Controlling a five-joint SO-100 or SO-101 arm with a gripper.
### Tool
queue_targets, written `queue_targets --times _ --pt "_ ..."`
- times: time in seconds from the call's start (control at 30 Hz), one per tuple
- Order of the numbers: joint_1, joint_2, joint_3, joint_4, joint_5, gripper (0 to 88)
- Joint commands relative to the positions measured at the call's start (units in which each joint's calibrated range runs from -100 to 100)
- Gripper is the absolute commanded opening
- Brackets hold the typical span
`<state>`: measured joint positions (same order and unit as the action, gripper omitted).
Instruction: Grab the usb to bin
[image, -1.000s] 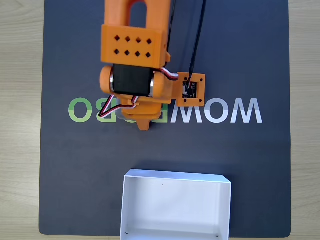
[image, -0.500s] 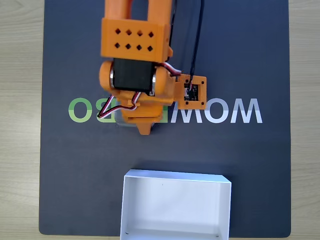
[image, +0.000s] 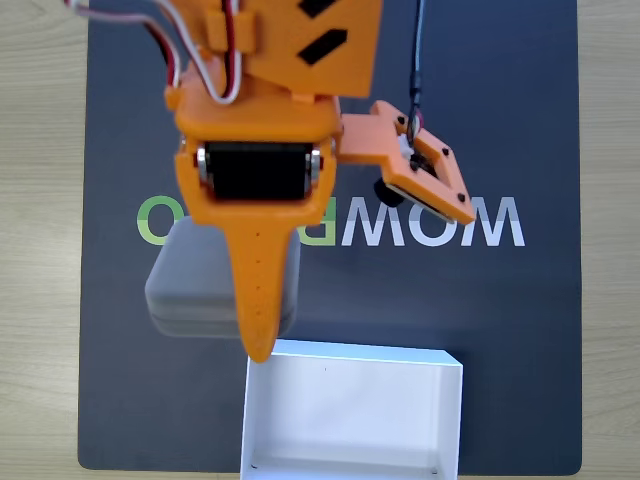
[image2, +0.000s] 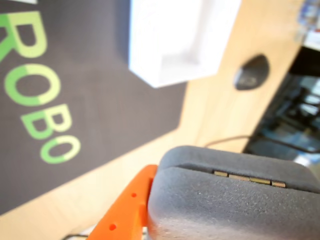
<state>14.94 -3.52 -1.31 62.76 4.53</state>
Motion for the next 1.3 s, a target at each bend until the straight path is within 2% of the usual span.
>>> queue_targets --times 0.0,0.33,0.87,1.07,1.27 --pt "-1.22 -8.48 -2.66 -2.04 -0.28 1.3" --pt "-6.53 -10.18 -4.29 -2.04 -0.28 1.3" --pt "-7.11 40.27 -43.77 -2.04 -0.28 1.3" --pt "-7.11 52.05 -49.10 -6.32 0.09 1.4" --pt "-7.28 55.95 -49.19 -10.86 0.35 1.8"
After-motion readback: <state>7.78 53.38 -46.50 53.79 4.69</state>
